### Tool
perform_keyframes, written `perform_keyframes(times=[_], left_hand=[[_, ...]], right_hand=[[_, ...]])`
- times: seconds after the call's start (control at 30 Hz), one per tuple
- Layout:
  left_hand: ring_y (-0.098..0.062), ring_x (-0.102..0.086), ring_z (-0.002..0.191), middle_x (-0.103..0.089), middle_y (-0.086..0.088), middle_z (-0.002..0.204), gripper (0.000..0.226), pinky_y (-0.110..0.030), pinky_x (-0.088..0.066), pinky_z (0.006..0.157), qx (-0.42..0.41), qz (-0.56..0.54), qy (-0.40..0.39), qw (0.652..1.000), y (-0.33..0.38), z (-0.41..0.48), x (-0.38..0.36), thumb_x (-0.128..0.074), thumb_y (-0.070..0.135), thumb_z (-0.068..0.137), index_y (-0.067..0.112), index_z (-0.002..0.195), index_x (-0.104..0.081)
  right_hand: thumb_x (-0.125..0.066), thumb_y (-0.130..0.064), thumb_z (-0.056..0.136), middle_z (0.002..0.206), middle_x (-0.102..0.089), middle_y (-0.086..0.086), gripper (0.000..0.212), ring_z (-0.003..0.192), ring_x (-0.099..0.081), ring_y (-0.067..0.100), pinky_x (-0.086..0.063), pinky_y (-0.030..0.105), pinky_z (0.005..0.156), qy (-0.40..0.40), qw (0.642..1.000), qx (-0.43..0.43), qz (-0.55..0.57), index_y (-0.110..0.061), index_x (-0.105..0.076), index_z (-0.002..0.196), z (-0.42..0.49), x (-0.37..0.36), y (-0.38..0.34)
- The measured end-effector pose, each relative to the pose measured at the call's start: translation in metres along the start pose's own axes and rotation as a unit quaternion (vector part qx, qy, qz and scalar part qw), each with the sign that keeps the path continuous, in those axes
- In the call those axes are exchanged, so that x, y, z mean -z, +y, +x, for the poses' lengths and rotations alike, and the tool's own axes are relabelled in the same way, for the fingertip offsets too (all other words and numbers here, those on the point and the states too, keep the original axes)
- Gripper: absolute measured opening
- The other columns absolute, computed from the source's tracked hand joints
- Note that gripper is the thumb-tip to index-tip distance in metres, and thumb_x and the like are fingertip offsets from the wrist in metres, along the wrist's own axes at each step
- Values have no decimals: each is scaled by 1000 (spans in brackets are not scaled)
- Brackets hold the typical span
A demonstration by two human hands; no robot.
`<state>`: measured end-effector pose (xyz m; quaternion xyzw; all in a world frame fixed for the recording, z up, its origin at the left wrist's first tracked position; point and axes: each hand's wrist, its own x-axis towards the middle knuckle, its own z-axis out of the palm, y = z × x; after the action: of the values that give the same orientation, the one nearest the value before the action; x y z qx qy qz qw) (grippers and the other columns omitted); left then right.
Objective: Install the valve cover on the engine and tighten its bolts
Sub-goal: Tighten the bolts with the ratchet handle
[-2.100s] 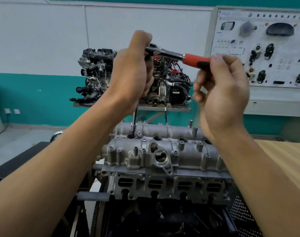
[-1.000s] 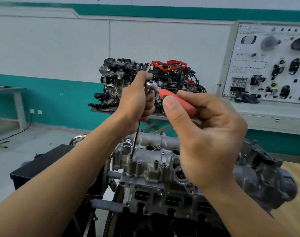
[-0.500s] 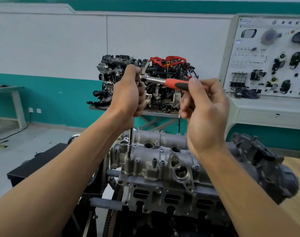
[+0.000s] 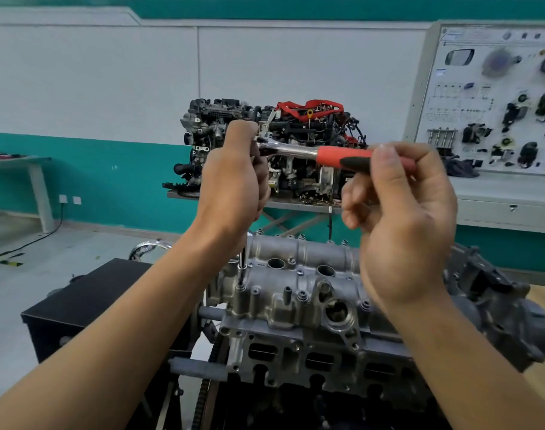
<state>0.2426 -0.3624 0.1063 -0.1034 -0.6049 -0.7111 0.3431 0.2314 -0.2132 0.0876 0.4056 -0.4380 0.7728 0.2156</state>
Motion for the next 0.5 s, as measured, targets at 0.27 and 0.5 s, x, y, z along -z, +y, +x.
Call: perform_keyframes(times=[0.27, 0.5], left_hand=[[-15, -11, 44, -21, 8, 45, 58, -22, -13, 40, 87, 41, 10, 995, -4, 35, -2, -41, 43, 99, 29, 45, -25], [-14, -14, 38, -25, 11, 42, 63, -23, -15, 40, -10, 13, -5, 1000, 0, 81, -16, -39, 39, 99, 26, 38, -32]], right_hand=[[-51, -19, 103, 64, -55, 2, 13, 58, -48, 14, -35, 24, 46, 57, 984, -165, -30, -10, -57, 96, 42, 10, 25], [-50, -17, 102, 64, -57, 1, 13, 56, -49, 14, -36, 22, 44, 54, 992, -111, -37, -13, -58, 93, 78, 6, 24]])
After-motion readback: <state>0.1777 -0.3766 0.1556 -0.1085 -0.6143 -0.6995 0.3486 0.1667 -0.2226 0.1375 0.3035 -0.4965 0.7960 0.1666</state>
